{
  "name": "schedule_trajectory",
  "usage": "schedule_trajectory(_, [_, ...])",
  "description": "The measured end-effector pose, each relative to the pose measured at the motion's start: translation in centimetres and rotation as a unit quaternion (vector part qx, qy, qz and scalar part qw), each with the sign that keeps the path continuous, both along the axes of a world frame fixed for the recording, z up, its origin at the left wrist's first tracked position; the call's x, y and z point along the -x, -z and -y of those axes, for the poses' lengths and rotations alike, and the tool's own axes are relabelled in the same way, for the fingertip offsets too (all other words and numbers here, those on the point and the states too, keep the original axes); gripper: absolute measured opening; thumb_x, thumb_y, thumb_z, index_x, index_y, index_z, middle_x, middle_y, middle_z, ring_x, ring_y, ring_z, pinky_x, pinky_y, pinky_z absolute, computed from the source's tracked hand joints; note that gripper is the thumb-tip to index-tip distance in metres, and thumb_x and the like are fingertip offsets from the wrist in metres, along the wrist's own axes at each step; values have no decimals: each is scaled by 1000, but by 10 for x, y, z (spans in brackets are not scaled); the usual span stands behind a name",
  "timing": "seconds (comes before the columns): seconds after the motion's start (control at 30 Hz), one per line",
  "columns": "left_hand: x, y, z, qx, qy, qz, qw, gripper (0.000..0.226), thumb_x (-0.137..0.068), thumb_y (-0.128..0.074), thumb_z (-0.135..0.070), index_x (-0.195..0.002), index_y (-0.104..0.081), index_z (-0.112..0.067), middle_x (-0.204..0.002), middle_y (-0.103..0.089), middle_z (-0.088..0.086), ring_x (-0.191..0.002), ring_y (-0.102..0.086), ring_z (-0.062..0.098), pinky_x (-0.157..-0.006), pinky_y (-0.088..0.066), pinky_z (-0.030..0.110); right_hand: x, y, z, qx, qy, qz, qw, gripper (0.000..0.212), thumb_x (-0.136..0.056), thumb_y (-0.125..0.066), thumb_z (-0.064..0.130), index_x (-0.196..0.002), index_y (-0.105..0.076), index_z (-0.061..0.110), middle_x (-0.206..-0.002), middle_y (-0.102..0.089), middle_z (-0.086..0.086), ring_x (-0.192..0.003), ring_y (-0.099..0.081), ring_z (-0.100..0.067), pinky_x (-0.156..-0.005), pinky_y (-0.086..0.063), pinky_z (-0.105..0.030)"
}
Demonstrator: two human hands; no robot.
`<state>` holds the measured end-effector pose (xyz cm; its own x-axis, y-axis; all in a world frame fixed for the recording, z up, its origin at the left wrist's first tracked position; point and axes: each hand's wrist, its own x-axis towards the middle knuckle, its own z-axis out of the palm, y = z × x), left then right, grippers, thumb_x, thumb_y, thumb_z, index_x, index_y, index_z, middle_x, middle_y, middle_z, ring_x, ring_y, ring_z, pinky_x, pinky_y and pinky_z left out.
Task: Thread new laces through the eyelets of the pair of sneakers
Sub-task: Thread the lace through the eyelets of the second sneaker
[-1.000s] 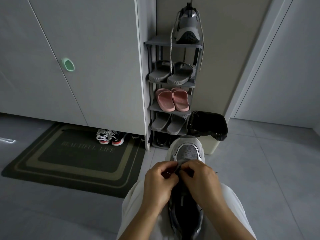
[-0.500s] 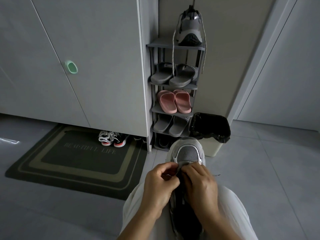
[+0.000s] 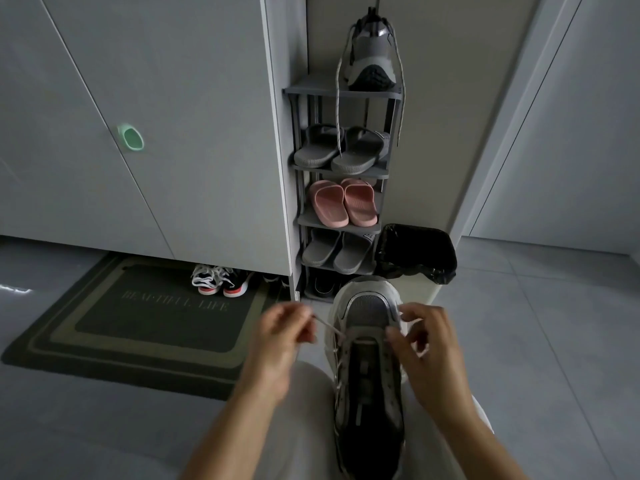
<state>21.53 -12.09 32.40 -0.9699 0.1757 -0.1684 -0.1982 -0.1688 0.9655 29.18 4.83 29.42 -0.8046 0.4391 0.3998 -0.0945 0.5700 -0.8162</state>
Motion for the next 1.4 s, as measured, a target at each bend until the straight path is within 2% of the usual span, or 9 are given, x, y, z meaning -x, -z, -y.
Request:
schedule_trajectory(0.17, [19,-6,35,-37,-27,14,999,12,-85,-52,3,-77,-60,-2,-60,-60,4,-58,-57,14,-50,-53,18,-15,4,-31,-2,-131,183,974,28,-79,-68,14,-88,-52,35,-102,-52,7,-81,-57,2,-67,-44,-7])
schedule_trajectory(0.27, [9,1,17,-37,-9,61,997,10,-85,-54,-1,-77,-59,-1,-63,-60,8,-57,-58,16,-50,-53,19,-18,10,-28,-67,-80,198,975,40,-77,-70,9,-78,-47,41,-92,-45,14,-73,-54,5,-63,-39,-4])
schedule_trajectory(0.43, [-19,20,-15,19,88,130,987,48,-59,-77,-51,-76,-55,-11,-58,-52,1,-49,-46,13,-48,-36,24,-15,12,-17,-86,-30,177,980,31,-74,-64,9,-70,-48,35,-61,-50,9,-62,-51,2,-55,-36,-11])
schedule_trajectory(0.57, [-24,16,-29,8,26,88,996,9,-81,-65,-11,-82,-56,-8,-55,-54,2,-40,-45,6,-39,-34,17,-18,2,-10,-52,34,131,989,32,-82,-61,8,-76,-46,36,-47,-57,1,-43,-53,-10,-52,-47,-31])
schedule_trajectory(0.73, [-9,-3,-26,-3,-41,-1,999,18,-86,-55,4,-96,-48,-10,-62,-51,7,-37,-46,0,-35,-33,11,-4,-21,-8,173,32,58,983,25,-81,-56,-5,-80,-61,19,-71,-67,-3,-64,-60,-12,-59,-46,-19])
schedule_trajectory(0.9, [10,-35,-5,-58,-90,-16,994,19,-85,-55,2,-97,-48,-11,-65,-49,5,-42,-47,2,-35,-33,10,8,-39,-11,473,-81,12,877,16,-83,-52,-4,-96,-61,2,-91,-67,-12,-78,-63,-17,-69,-53,-22])
schedule_trajectory(1.03, [49,-73,32,-98,-139,-17,985,20,-87,-53,0,-77,-50,-17,-56,-54,-2,-38,-48,-1,-34,-33,8,14,-40,-8,583,-110,15,805,20,-78,-55,3,-97,-61,5,-90,-69,-10,-68,-57,-13,-65,-51,-22])
schedule_trajectory(1.23, [134,-139,80,-125,-224,-74,964,30,-90,-51,-7,-65,-42,-19,-32,-49,-9,-30,-43,-1,-32,-29,9,24,-43,-11,532,-93,39,841,16,-73,-59,8,-88,-62,9,-74,-68,-3,-67,-55,-14,-65,-45,-24])
schedule_trajectory(1.4, [101,-82,17,-114,-76,65,988,24,-91,-53,-27,-76,-52,-7,-73,-62,11,-48,-59,7,-45,-50,17,38,-47,-18,464,-53,53,883,19,-90,-46,2,-85,-63,11,-67,-67,1,-73,-54,-17,-69,-40,-28])
